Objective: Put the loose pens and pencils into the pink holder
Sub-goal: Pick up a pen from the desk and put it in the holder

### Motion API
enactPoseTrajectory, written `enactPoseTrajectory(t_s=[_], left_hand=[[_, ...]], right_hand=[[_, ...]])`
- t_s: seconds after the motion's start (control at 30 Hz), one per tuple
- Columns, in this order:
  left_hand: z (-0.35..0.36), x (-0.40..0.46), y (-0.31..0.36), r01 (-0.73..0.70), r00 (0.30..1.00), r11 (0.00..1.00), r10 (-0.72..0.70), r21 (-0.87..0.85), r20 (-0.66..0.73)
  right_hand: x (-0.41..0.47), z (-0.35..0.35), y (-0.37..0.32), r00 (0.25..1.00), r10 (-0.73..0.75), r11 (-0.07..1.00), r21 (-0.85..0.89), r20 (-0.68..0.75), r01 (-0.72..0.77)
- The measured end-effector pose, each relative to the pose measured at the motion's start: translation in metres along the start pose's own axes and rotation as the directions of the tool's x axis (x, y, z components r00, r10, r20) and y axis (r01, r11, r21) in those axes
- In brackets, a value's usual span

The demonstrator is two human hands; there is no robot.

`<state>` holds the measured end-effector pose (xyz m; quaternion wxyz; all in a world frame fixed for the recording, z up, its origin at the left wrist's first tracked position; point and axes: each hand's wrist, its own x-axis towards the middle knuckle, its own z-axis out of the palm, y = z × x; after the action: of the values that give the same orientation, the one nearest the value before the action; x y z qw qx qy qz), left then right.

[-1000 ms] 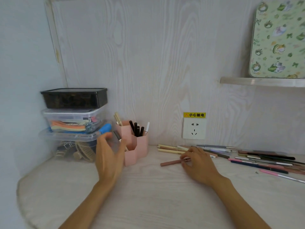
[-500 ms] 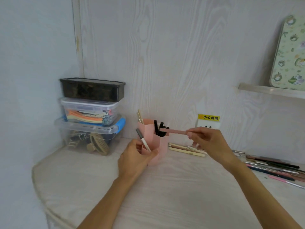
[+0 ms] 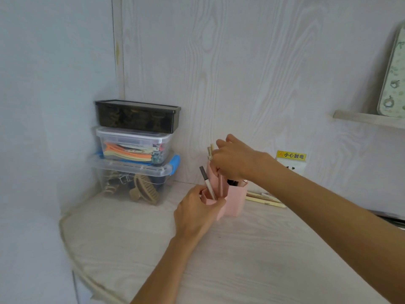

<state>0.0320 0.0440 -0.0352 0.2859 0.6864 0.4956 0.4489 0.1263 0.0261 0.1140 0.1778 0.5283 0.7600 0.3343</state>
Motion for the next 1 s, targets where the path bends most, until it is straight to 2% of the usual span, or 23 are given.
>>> enactPoseTrajectory(t_s=[0.13,0.27,0.4,0.53,0.63,0.7,0.73,0.83,0.9,1.0], left_hand=[[0.0,0.0,0.0,-0.039,0.999,0.999,0.039,-0.008,0.03],[0.001,0.001,-0.001,-0.048,0.992,0.997,0.054,-0.058,0.11],[0.004,0.007,-0.006,-0.052,0.994,0.998,0.054,-0.027,0.09],[0.01,0.01,-0.012,-0.028,0.997,0.999,0.025,0.045,0.076],[0.01,0.01,-0.013,-0.033,0.999,0.999,0.033,0.038,-0.01],[0.008,0.012,-0.013,-0.013,0.999,1.0,0.014,0.012,-0.051],[0.007,0.012,-0.013,0.001,0.998,1.0,-0.001,-0.003,-0.057],[0.002,0.007,-0.005,-0.045,0.985,0.999,0.045,0.007,-0.168],[-0.004,-0.001,0.009,-0.181,0.933,0.983,0.171,-0.003,-0.318],[-0.01,-0.016,0.034,-0.45,0.818,0.89,0.376,-0.076,-0.436]], right_hand=[[0.011,0.002,-0.005,1.0,-0.027,0.99,0.139,-0.015,0.029],[0.016,0.01,0.0,0.997,0.062,0.959,0.278,-0.05,-0.046],[0.008,0.009,0.015,0.975,0.189,0.829,0.552,-0.114,-0.096],[-0.021,0.018,0.042,0.91,0.367,0.734,0.661,-0.192,-0.156],[-0.057,0.053,0.052,0.793,0.58,0.585,0.773,-0.186,-0.247],[-0.081,0.089,0.047,0.717,0.686,0.493,0.802,-0.12,-0.337],[-0.091,0.107,0.042,0.703,0.709,0.464,0.791,-0.061,-0.399],[-0.117,0.158,0.02,0.732,0.654,0.43,0.702,0.191,-0.568],[-0.126,0.181,0.009,0.777,0.555,0.477,0.653,0.296,-0.589],[-0.13,0.196,0.0,0.815,0.503,0.525,0.647,0.288,-0.553]])
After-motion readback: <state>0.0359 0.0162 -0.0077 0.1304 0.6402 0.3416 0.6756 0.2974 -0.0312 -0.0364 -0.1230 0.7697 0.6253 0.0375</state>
